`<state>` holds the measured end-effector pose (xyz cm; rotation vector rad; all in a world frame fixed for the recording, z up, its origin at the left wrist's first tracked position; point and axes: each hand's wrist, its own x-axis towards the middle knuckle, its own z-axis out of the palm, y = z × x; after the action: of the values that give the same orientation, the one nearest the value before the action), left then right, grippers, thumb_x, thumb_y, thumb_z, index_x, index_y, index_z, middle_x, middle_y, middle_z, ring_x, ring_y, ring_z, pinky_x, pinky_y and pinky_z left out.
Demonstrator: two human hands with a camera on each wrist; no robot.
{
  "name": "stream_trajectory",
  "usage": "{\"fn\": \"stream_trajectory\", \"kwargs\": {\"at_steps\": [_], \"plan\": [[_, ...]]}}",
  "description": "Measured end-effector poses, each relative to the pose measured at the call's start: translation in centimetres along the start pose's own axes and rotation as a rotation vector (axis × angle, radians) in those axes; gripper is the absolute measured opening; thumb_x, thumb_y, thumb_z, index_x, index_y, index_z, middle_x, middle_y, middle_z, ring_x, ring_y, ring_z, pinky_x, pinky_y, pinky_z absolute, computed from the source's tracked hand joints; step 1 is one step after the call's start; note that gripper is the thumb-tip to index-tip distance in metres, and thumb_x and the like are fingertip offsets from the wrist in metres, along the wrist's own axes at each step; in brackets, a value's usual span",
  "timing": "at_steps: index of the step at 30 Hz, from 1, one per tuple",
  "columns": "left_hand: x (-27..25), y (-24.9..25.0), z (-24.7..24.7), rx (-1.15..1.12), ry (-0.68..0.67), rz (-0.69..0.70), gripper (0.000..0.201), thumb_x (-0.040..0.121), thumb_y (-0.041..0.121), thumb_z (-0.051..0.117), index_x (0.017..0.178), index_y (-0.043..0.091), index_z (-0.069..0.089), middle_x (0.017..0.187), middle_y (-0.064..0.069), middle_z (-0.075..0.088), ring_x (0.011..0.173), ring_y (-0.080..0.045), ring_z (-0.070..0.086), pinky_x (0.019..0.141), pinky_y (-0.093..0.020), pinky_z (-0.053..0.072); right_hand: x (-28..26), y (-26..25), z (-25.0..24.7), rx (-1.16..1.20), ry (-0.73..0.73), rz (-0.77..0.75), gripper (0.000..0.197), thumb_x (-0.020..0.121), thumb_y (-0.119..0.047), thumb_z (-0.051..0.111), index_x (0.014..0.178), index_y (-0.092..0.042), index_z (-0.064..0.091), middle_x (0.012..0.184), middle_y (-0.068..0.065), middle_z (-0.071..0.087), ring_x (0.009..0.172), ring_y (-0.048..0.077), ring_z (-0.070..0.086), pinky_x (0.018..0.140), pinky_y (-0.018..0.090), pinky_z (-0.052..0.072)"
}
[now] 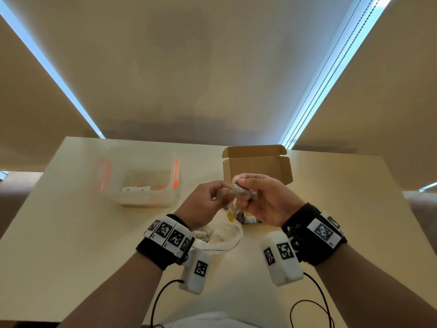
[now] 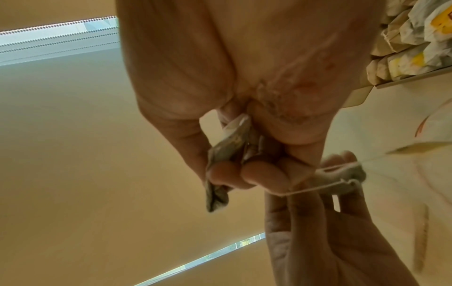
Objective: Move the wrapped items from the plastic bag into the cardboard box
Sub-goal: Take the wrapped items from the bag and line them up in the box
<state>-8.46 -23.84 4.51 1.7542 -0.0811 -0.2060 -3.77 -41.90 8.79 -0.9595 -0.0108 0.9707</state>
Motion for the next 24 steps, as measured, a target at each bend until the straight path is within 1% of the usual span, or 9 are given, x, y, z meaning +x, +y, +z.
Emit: {"fn": "stream_trajectory", "kwargs": {"at_steps": [3, 7, 9, 11, 14, 16, 19, 22, 24], "plan": [[-0.3, 0.6, -0.4, -0.046, -0.002, -0.036, 0.02, 0.1, 0.017, 0.053, 0.087, 0.009, 0.067, 0.071, -0.015, 0.06, 0.068, -0.021, 0.059, 0.069, -0.03, 0.055, -0.3, -0.5, -0.2, -0.049, 0.058, -0.007, 0.016, 0.089, -0.01, 0.062, 0.104, -0.003, 0.063, 0.08, 0.006, 0.061, 0.062, 0.012, 0.051, 0.059, 0.022, 0.047], [-0.3, -0.1, -2.5, -0.076, 0.153, -0.1, 0.022, 0.102, 0.007, 0.047, 0.093, 0.002, 0.066, 0.076, -0.011, 0.064, 0.069, -0.02, 0.066, 0.066, -0.028, 0.054, -1.0, -1.9, -0.6, -0.468, 0.235, -0.048, 0.018, 0.085, -0.01, 0.068, 0.101, -0.003, 0.063, 0.081, 0.01, 0.065, 0.06, 0.012, 0.055, 0.056, 0.022, 0.049], [-0.2, -0.5, -3.6, -0.121, 0.251, -0.129, 0.023, 0.102, 0.002, 0.044, 0.092, 0.004, 0.064, 0.076, -0.011, 0.064, 0.067, -0.022, 0.064, 0.064, -0.028, 0.053, -1.2, -2.5, -0.9, -0.712, 0.274, -0.061, 0.01, 0.088, -0.012, 0.069, 0.094, -0.005, 0.066, 0.082, 0.015, 0.067, 0.063, 0.016, 0.057, 0.059, 0.024, 0.05], [-0.1, -0.5, -4.2, -0.177, 0.341, -0.16, 0.027, 0.1, -0.006, 0.039, 0.089, 0.005, 0.062, 0.075, -0.013, 0.059, 0.062, -0.021, 0.06, 0.062, -0.028, 0.053, -1.4, -3.0, -1.2, -0.873, 0.266, -0.044, 0.008, 0.089, -0.017, 0.07, 0.091, -0.009, 0.068, 0.09, 0.015, 0.072, 0.072, 0.019, 0.061, 0.066, 0.028, 0.052], [0.1, -0.6, -4.6, -0.221, 0.469, -0.221, 0.031, 0.091, -0.012, 0.036, 0.079, 0.005, 0.058, 0.071, -0.012, 0.054, 0.051, -0.019, 0.052, 0.057, -0.03, 0.049, -1.5, -3.4, -1.4, -0.922, 0.287, -0.041, 0.013, 0.088, -0.02, 0.071, 0.092, -0.009, 0.067, 0.095, 0.007, 0.074, 0.085, 0.022, 0.069, 0.076, 0.037, 0.056], [0.0, -0.7, -4.7, -0.242, 0.514, -0.242, 0.022, 0.083, -0.007, 0.039, 0.072, 0.004, 0.055, 0.063, -0.011, 0.048, 0.047, -0.02, 0.043, 0.05, -0.027, 0.04, -1.7, -3.5, -1.5, -0.888, 0.35, -0.067, 0.013, 0.088, -0.021, 0.07, 0.092, -0.01, 0.066, 0.101, 0.005, 0.073, 0.093, 0.023, 0.07, 0.082, 0.04, 0.057], [-0.5, -0.6, -4.8, -0.264, 0.506, -0.21, 0.008, 0.069, 0.012, 0.046, 0.064, 0.007, 0.049, 0.046, -0.001, 0.035, 0.042, -0.017, 0.031, 0.044, -0.023, 0.028, -2.1, -3.6, -1.6, -0.841, 0.409, -0.126, 0.017, 0.09, -0.024, 0.068, 0.096, -0.009, 0.064, 0.098, 0.01, 0.072, 0.086, 0.024, 0.068, 0.075, 0.036, 0.057], [-0.7, -0.8, -4.7, -0.214, 0.504, -0.171, 0.028, 0.076, 0.032, 0.056, 0.06, 0.01, 0.047, 0.045, 0.002, 0.029, 0.043, -0.016, 0.024, 0.047, -0.027, 0.021, -2.5, -3.7, -1.4, -0.804, 0.436, -0.177, 0.012, 0.092, -0.023, 0.065, 0.096, -0.012, 0.065, 0.097, 0.015, 0.068, 0.072, 0.019, 0.063, 0.067, 0.033, 0.053], [-0.8, -0.3, -4.3, -0.116, 0.472, -0.128, 0.042, 0.077, 0.051, 0.062, 0.064, 0.013, 0.051, 0.047, 0.006, 0.033, 0.042, -0.014, 0.025, 0.048, -0.027, 0.022, -2.6, -3.6, -1.0, -0.828, 0.422, -0.199, 0.012, 0.09, -0.022, 0.067, 0.097, -0.012, 0.068, 0.096, 0.014, 0.066, 0.066, 0.014, 0.059, 0.061, 0.027, 0.052]]}}
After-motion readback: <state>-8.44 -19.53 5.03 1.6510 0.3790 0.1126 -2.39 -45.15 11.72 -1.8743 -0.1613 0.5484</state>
